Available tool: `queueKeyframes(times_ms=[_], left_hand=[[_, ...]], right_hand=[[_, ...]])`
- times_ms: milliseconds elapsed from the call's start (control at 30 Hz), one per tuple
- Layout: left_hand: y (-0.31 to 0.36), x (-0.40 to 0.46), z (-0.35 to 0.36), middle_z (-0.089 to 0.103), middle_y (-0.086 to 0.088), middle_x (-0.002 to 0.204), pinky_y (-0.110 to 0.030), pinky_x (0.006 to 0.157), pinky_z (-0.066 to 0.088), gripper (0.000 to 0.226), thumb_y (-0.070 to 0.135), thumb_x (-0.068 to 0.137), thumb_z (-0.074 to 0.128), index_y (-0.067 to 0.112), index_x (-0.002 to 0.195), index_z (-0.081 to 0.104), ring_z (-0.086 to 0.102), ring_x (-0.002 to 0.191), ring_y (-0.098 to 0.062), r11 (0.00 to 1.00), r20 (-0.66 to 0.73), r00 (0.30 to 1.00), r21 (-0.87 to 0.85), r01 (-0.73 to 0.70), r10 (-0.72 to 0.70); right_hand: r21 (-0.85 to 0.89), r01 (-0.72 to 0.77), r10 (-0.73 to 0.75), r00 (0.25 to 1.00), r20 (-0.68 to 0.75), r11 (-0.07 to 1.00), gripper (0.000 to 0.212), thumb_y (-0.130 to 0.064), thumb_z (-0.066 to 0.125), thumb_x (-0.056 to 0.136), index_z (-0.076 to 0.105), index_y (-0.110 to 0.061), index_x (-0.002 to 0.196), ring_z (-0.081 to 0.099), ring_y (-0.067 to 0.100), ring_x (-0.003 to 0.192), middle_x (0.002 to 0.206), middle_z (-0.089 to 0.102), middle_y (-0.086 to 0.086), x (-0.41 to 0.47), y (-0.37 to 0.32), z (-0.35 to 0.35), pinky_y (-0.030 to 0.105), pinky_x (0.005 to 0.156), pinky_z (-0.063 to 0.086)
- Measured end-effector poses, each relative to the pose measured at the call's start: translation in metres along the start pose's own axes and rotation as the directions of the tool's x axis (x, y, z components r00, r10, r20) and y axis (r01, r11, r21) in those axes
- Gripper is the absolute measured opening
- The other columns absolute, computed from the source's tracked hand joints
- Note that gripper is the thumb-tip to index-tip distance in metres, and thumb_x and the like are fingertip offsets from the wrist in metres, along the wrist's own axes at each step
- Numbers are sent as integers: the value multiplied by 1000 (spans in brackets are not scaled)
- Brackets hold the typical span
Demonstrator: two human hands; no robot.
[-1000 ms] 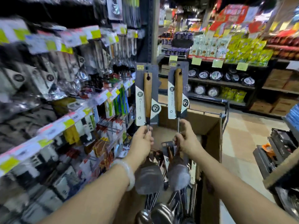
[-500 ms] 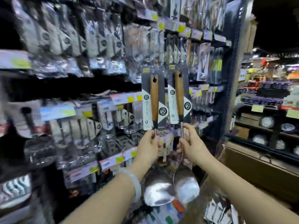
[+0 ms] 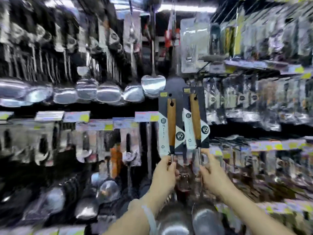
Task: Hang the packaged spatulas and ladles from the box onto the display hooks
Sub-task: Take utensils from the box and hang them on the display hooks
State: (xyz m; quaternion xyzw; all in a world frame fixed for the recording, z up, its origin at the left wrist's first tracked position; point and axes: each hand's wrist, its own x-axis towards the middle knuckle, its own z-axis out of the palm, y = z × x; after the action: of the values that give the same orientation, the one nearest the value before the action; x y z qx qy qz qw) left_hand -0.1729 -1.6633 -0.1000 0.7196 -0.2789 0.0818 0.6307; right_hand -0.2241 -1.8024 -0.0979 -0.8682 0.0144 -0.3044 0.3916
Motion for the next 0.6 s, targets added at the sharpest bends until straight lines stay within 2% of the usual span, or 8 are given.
queueKeyframes(times_ms=[67,167,300,433,533,600], left_hand=[[-2,-4,-49,45,0,63,-11,51,42,23,7,97,36,21,83,48,45,56,-9,1000,-38,999,16,7,-7],[-5,-10,-116,46,0,62,-13,51,43,19,5,96,37,17,86,48,45,55,-8,998,-101,995,55,12,-6],[-7,-20,-197,46,-2,61,-11,49,41,25,4,96,37,20,80,48,44,54,-10,994,-166,986,110,25,-7],[-16,-25,-271,52,1,65,-23,62,45,24,12,96,39,28,84,52,50,59,-11,986,-229,973,154,63,-27],[-14,-22,-318,50,1,63,-23,62,46,23,12,97,40,26,84,53,49,56,-9,987,-282,958,132,95,-54],[-15,-17,-354,49,0,62,-22,59,46,17,11,97,39,18,93,53,47,55,-10,987,-325,944,132,97,-49]], right_hand=[[78,-14,11,999,33,997,44,-5,42,96,31,-31,129,48,18,60,69,50,5,2,-29,40,15,56,38],[182,-46,31,996,85,982,46,-3,41,95,33,-29,132,55,18,57,67,54,8,5,-68,94,25,60,52],[221,-2,-36,985,169,975,45,-5,41,95,30,-39,124,57,17,61,69,57,6,6,-119,155,13,53,47],[204,44,-86,975,205,978,46,-5,43,94,34,-37,126,53,15,58,64,55,2,13,-164,211,26,68,52],[186,110,-155,956,249,976,45,-6,41,95,29,-40,123,53,4,57,70,57,-7,21,-199,244,13,62,42],[204,122,-175,948,265,971,43,-8,40,96,31,-38,125,59,9,63,79,60,-3,31,-228,271,16,63,46]])
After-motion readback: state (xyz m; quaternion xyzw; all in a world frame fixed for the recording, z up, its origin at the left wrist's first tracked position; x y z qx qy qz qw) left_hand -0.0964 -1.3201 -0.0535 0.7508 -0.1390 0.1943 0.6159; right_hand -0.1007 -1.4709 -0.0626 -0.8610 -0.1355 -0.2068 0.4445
